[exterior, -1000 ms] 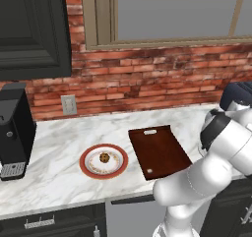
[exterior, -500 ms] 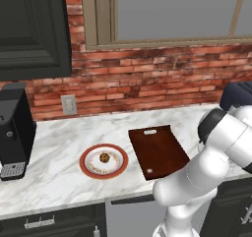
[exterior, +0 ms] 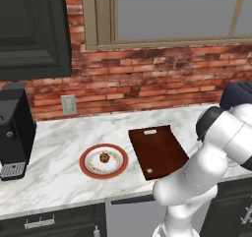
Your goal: Move the dessert items from the plates to the tray.
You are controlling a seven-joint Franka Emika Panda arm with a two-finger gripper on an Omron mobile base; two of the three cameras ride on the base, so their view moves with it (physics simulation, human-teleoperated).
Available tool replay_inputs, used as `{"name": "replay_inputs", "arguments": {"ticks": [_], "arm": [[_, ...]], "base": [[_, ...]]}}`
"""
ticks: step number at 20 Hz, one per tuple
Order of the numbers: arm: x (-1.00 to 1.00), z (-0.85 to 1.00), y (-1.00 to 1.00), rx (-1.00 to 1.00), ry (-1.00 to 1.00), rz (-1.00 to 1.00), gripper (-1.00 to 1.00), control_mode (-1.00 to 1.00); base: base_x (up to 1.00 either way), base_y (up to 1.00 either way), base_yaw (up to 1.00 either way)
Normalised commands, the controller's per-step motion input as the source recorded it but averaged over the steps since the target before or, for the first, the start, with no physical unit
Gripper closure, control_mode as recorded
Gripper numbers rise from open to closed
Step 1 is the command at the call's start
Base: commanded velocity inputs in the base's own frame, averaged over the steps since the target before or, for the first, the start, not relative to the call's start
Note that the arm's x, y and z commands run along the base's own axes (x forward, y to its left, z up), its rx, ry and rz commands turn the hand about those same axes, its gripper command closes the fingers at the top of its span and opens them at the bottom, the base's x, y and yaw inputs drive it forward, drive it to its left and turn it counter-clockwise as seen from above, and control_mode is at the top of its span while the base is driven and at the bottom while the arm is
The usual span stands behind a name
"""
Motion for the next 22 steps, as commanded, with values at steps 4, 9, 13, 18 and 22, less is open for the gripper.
{"name": "replay_inputs", "arguments": {"ticks": [4,9,13,18,22], "arm": [[0.00,0.00,0.00,0.00,0.00,0.00,1.00,-1.00],[0.00,0.04,0.02,-0.01,0.00,0.00,1.00,-1.00],[-0.03,0.51,0.08,-0.07,0.00,0.00,1.00,-1.00],[0.00,0.57,0.21,0.00,-0.02,0.00,1.00,-1.00],[0.01,0.14,0.42,0.01,-0.01,0.00,1.00,-1.00]], "base": [[0.00,0.00,0.00],[0.00,0.00,0.00],[0.00,0.00,0.00],[0.00,0.00,0.00],[0.00,0.00,0.00]]}}
